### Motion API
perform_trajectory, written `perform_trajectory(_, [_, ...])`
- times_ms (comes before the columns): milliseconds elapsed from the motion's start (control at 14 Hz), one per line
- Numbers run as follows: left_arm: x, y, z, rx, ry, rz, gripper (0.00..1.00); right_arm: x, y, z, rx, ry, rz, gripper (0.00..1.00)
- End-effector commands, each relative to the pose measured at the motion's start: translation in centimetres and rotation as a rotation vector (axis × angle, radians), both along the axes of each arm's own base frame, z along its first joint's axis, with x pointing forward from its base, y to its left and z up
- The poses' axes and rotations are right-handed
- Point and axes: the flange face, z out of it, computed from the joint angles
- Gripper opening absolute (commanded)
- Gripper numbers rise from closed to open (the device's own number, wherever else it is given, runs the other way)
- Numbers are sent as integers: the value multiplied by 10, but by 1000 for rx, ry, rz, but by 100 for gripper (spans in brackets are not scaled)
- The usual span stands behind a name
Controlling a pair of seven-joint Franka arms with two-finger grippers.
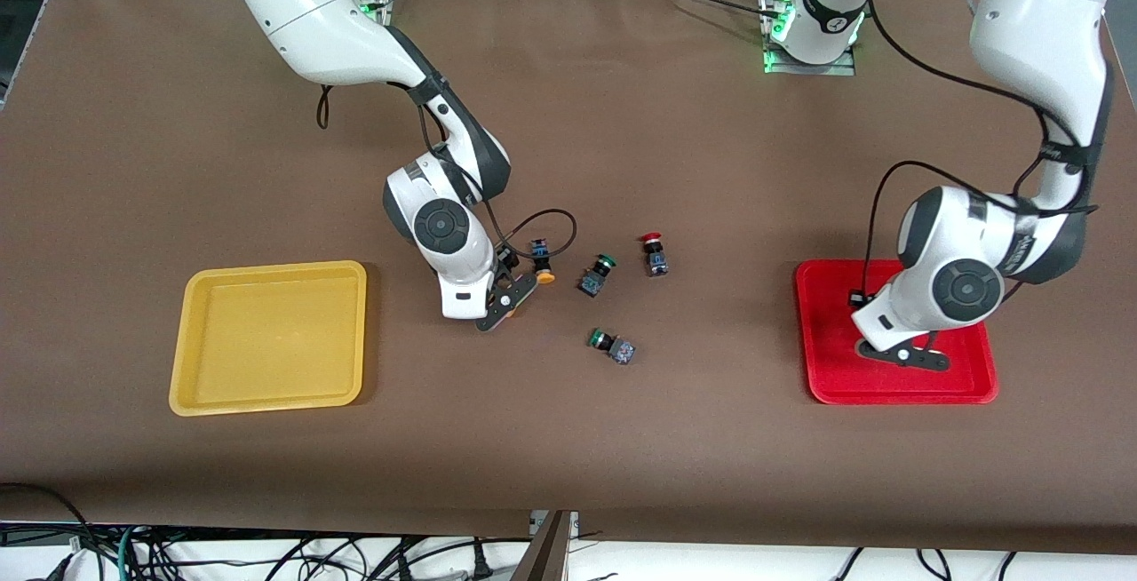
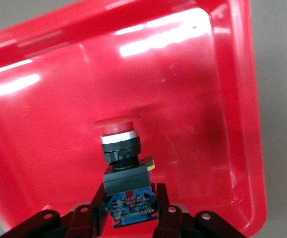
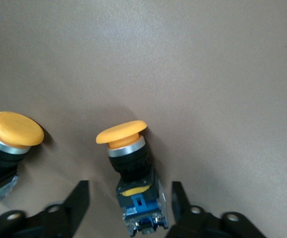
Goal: Place red and yellow buttons in trays
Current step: 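Release the red button while the right gripper moves to the yellow tray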
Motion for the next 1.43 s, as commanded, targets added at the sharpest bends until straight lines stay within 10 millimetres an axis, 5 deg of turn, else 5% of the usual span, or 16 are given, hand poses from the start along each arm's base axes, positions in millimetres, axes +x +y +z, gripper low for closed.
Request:
perform_trajectory(0, [-2,-5,-15,-96,-39,43,9,5,2,2,16,-20,13,43])
perform_trajectory(214, [-12,-4,-34,-134,-50,69,13,15,-9,10,16,-29,20,0])
perform_trajectory(357, [-12,-4,-35,-137,-50,71,19,26,-33,11,8,-13,49,0])
perform_trajectory(429, [-11,-4,-33,-137,-51,71,43,30,-43,22,-1,-8,72,0])
perform_trajectory(500, [-9,-2,-27,-137,-61,70,78,35,-56,36,-15,4,98,0])
perform_trajectory(571, [-5,5,-16,-137,-77,67,100,42,-74,55,-39,13,110,0])
perform_trajectory(786, [0,7,31,-124,-123,69,100,54,-144,103,-124,87,211,0])
perform_trajectory(929, [-2,8,62,-114,-123,78,100,68,-201,116,-163,104,281,0])
perform_trajectory(1071, [-9,-1,88,-126,-100,91,100,82,-259,104,-179,94,329,0])
perform_trajectory(1357, [-30,-82,106,-245,-33,203,100,98,-343,39,-140,44,306,0])
